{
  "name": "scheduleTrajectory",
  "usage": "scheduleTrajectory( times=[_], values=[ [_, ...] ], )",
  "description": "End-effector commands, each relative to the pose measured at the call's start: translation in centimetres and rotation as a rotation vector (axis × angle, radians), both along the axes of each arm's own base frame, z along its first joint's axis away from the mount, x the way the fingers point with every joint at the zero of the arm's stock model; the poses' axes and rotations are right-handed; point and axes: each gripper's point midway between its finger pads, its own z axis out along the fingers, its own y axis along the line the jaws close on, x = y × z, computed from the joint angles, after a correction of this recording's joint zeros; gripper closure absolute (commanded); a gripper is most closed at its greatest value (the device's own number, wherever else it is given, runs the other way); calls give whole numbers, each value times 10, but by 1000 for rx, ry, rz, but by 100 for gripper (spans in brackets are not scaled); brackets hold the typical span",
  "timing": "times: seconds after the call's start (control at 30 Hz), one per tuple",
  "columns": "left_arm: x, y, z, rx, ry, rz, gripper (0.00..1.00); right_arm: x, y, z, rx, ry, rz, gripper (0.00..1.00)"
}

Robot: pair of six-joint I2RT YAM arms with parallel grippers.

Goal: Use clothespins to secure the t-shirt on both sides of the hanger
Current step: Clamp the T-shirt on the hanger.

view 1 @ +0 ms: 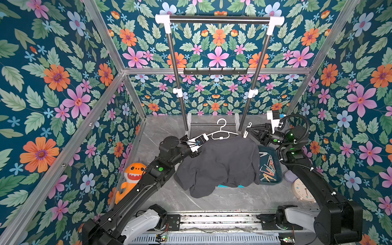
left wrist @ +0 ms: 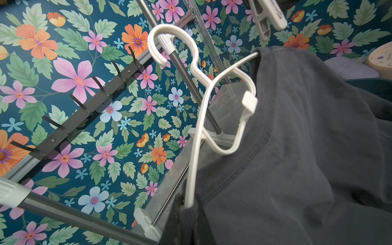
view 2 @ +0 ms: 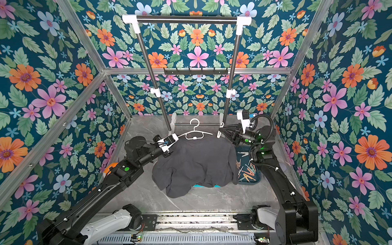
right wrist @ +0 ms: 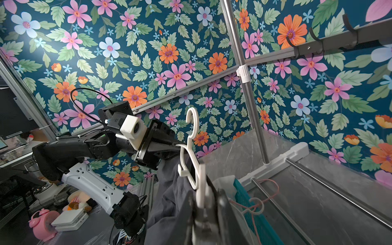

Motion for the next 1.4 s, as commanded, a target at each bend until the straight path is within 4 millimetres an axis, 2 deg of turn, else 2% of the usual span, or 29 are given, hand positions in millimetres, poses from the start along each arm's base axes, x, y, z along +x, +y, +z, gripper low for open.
scheduleTrajectory(
  times=[0.0,0.3,0.5,0.7,1.2,1.37],
  values=[
    [-3,-3,23,-68,-54,-29,100,-8,2,6,-3,-61,35,99],
    [-5,-1,24,-76,-58,-36,100,-1,3,1,2,-77,54,100],
    [-6,2,28,-94,-66,-27,100,2,5,9,31,-89,101,100],
    [-6,3,31,-111,-79,-23,100,4,5,3,44,-72,131,100],
    [-7,8,46,-166,-155,-11,100,3,10,-12,46,27,235,100],
    [-8,10,58,-220,-200,-7,100,-8,11,-5,43,14,248,100]
  ],
)
